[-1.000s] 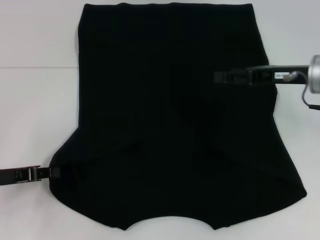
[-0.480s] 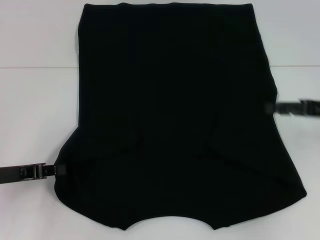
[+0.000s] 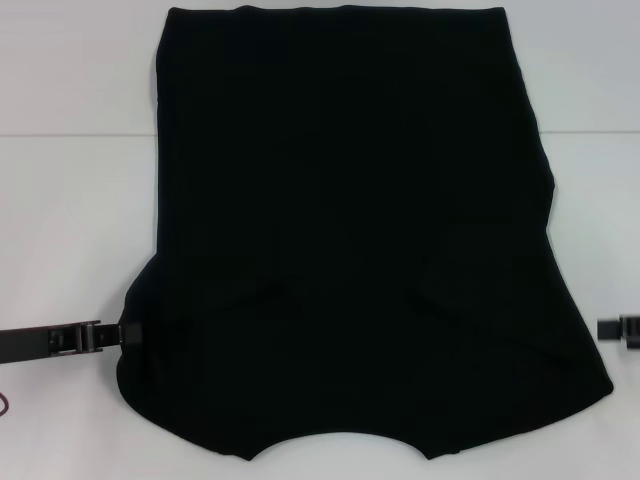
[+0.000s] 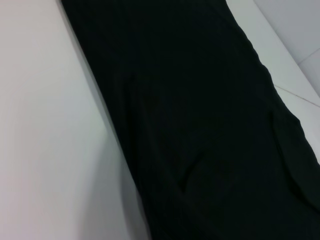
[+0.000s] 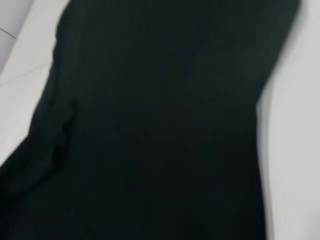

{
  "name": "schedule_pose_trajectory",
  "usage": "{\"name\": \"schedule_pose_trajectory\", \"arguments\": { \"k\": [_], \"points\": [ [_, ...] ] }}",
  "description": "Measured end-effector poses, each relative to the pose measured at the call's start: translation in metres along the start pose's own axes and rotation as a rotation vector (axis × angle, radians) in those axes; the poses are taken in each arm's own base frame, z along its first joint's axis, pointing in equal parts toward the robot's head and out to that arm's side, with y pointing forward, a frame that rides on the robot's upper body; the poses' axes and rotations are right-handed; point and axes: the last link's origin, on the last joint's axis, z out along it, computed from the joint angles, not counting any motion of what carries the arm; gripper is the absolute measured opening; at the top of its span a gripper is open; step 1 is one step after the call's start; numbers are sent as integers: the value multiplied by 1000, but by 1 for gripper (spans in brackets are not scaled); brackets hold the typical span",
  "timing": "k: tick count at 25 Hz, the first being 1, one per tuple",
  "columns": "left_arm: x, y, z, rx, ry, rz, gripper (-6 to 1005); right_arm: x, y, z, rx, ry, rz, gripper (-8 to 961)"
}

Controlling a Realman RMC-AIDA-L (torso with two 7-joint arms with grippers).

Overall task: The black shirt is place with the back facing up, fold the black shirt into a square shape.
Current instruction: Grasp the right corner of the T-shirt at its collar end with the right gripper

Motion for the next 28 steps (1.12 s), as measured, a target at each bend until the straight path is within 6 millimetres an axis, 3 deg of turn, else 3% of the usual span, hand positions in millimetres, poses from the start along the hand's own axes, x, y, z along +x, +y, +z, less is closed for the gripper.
{"name": "schedule_pose_trajectory", "arguments": {
  "k": [7,28],
  "points": [
    [3,2,3,-7,-3,8,26,9,-2,6,12,67,10,761],
    [4,0,2,3,9,4,27,0,20,35,-2,166,-44,730]
  ]
}}
